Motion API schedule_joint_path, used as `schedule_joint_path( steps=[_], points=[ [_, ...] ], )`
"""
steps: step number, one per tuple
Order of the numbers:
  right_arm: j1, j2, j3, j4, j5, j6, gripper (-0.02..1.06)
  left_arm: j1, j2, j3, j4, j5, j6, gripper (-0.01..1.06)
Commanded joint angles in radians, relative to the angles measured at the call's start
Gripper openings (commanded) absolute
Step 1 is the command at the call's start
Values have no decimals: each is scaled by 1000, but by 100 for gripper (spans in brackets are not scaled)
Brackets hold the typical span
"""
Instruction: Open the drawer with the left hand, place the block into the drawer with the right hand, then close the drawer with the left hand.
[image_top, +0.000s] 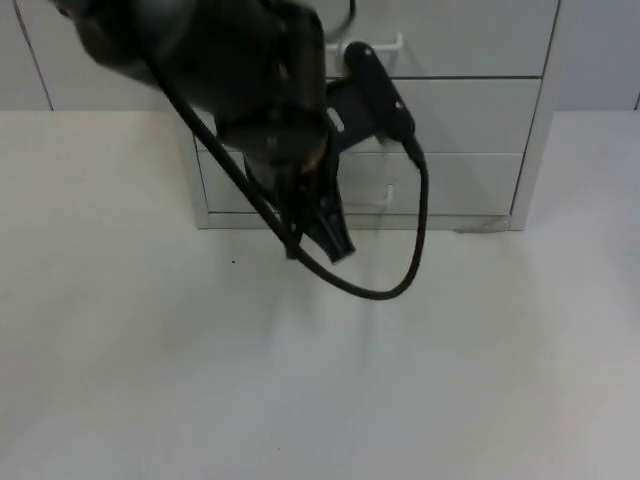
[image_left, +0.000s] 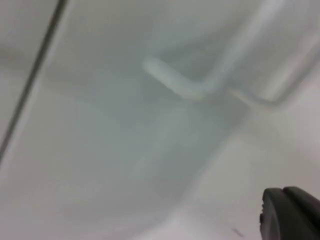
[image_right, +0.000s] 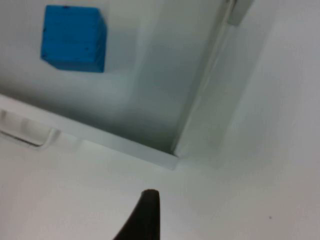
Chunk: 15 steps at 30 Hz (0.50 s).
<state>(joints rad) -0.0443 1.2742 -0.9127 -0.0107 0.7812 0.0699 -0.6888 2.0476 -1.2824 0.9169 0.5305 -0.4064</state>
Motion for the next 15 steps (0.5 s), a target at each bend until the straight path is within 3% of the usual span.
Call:
schedule_joint_path(
  steps=[1,2,4,6,9,15],
  points=[
    [-5,-12,3,-3,-15,-1,88,5,-95,23,-428,54,318,0],
    [-5,-12,3,-3,-15,-1,88,5,-95,23,-428,54,318,0],
    [-5,-12,3,-3,-20,-1,88,18,-146,33,-623,75,502,0],
    [-5,-12,3,-3,-17,-7,88,35,-184,33,-797,78,605,0],
    [-5,-12,3,-3,-10,-26,88,51,-224,33,-917,108,687,0],
    [-4,-12,3,-3,8,-36,88,93,-319,33,-984,198,713,0]
  ],
)
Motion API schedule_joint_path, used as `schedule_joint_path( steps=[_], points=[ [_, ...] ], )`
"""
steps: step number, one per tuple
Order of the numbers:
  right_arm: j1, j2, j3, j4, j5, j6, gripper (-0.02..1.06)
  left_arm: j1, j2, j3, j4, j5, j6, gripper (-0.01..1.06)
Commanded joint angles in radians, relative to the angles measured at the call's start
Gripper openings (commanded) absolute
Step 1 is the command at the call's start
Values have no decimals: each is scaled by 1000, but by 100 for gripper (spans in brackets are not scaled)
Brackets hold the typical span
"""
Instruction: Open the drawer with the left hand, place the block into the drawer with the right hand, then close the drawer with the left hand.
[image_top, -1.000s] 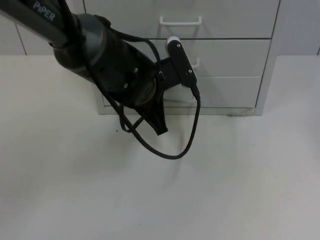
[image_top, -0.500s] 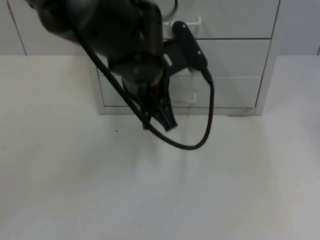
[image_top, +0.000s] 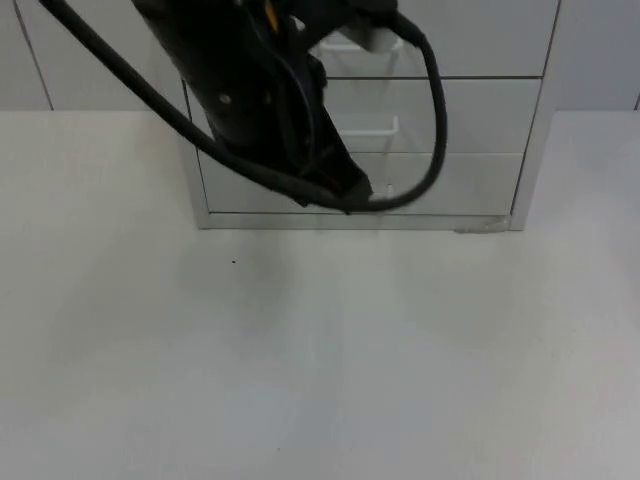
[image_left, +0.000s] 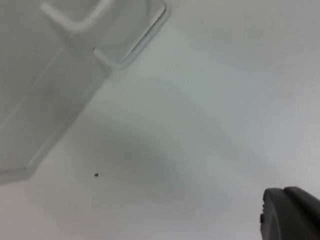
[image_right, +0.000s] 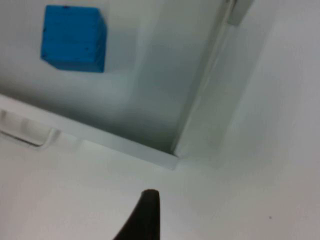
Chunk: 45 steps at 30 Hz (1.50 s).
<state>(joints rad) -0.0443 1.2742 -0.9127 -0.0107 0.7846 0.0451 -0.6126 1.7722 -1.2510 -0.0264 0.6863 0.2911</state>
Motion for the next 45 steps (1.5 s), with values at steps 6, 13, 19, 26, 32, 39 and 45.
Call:
schedule_joint_path(
  steps=[6,13,19,26,32,39,45],
  points=[
    [-2,-12,3,-3,5,-20,88,86,-151,4,-79,112,19,0],
    [-2,-12,3,115,-3,-135,88,210,-306,100,-110,95,19,0],
    [-2,-12,3,175,-10,-191,88,425,-477,242,-155,57,19,0],
    [-2,-12,3,177,-24,-193,88,642,-604,316,-200,66,19,0],
    [-2,-12,3,177,-29,-193,88,783,-689,355,-202,91,19,0],
    [-2,-85,3,207,-29,-244,88,822,-824,390,-205,100,19,0],
    [-2,-267,3,302,-11,-351,88,822,-1001,390,-229,107,19,0]
  ],
)
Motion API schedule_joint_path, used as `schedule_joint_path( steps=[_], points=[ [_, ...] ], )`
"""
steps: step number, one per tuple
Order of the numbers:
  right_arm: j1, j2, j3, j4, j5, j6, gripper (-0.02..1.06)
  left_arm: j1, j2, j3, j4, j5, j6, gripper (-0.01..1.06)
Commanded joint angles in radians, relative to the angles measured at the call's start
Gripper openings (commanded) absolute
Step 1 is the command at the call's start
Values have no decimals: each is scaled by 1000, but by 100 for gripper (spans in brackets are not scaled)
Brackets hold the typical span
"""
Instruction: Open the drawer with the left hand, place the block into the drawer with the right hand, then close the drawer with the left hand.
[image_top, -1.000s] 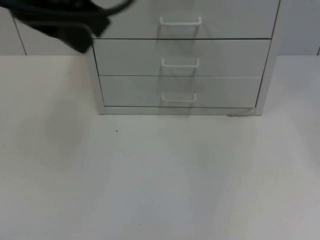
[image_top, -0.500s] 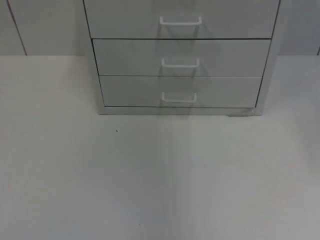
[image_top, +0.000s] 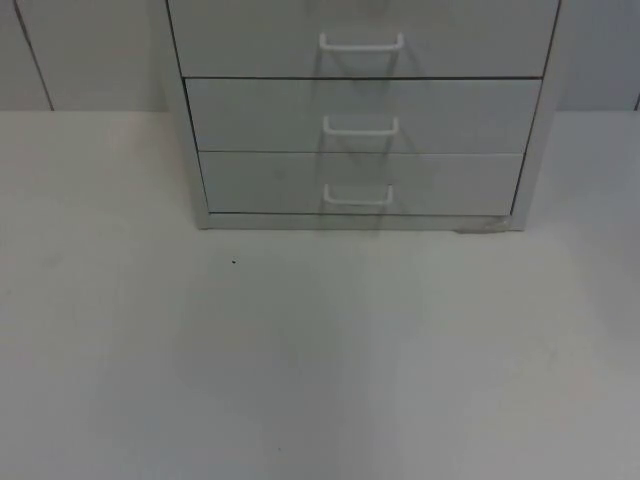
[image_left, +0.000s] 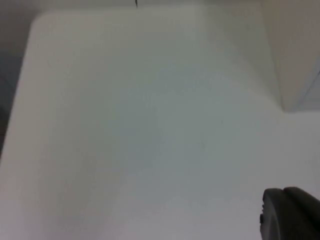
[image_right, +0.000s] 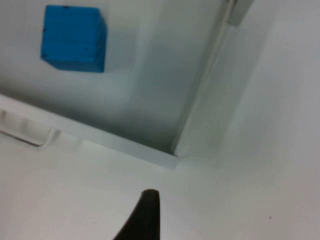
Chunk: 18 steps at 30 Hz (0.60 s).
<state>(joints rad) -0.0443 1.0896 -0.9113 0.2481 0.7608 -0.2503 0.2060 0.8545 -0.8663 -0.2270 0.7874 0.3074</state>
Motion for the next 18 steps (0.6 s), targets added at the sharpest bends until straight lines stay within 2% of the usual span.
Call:
schedule_joint_path(
  steps=[1,7,11,15,18],
  points=[
    [-2,-128,9,58,11,-65,88,1,-117,6,-36,8,3,0],
    [-2,-319,80,96,-25,-84,88,1,-259,6,-53,24,3,0],
    [-2,-531,178,97,-82,-84,88,1,-411,34,-94,51,3,0],
    [-2,-652,207,104,-87,-80,88,-14,-507,88,-106,59,3,0],
    [-2,-709,211,123,-54,-80,88,-45,-587,125,-106,99,1,0]
  ],
)
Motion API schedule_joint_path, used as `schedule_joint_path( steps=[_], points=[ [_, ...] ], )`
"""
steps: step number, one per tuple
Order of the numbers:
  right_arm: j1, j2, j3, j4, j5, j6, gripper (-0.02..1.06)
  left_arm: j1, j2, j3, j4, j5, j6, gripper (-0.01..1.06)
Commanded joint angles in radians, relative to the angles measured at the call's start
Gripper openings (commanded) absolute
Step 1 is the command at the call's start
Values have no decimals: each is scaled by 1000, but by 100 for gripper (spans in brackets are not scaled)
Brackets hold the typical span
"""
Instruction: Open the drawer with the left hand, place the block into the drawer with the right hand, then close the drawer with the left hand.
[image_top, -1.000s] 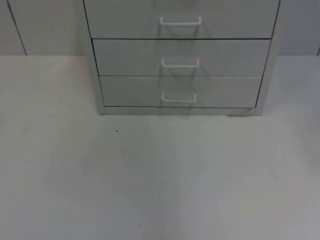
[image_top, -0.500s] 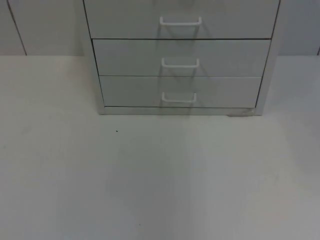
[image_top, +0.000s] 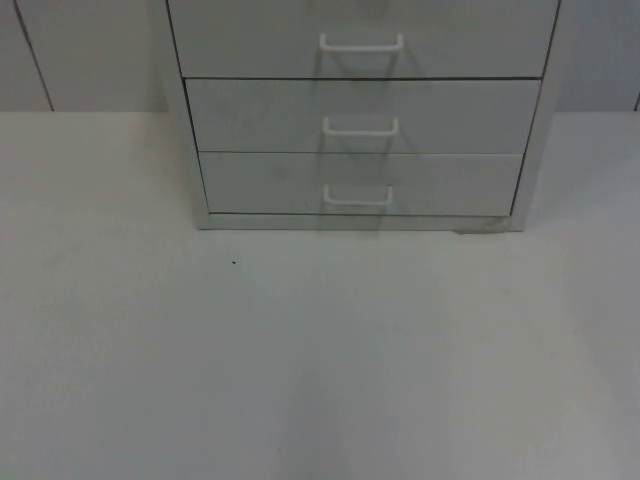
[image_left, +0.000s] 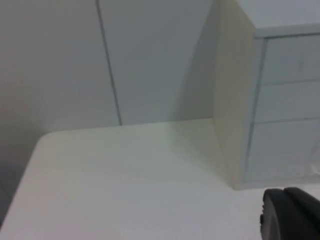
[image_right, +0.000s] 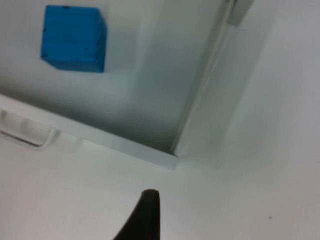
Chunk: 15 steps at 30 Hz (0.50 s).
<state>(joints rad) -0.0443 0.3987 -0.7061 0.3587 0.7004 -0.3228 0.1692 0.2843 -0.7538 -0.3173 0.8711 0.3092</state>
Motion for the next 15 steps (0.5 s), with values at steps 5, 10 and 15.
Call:
schedule_joint_path(
  steps=[5,10,15],
  points=[
    [-2,-113,6,15,75,-7,88,-88,-197,44,20,47,-49,0],
    [-2,-197,20,-14,195,-6,88,-91,-284,48,151,115,-130,0],
    [-2,-268,82,-72,240,61,88,-99,-284,86,195,145,-149,0]
  ],
)
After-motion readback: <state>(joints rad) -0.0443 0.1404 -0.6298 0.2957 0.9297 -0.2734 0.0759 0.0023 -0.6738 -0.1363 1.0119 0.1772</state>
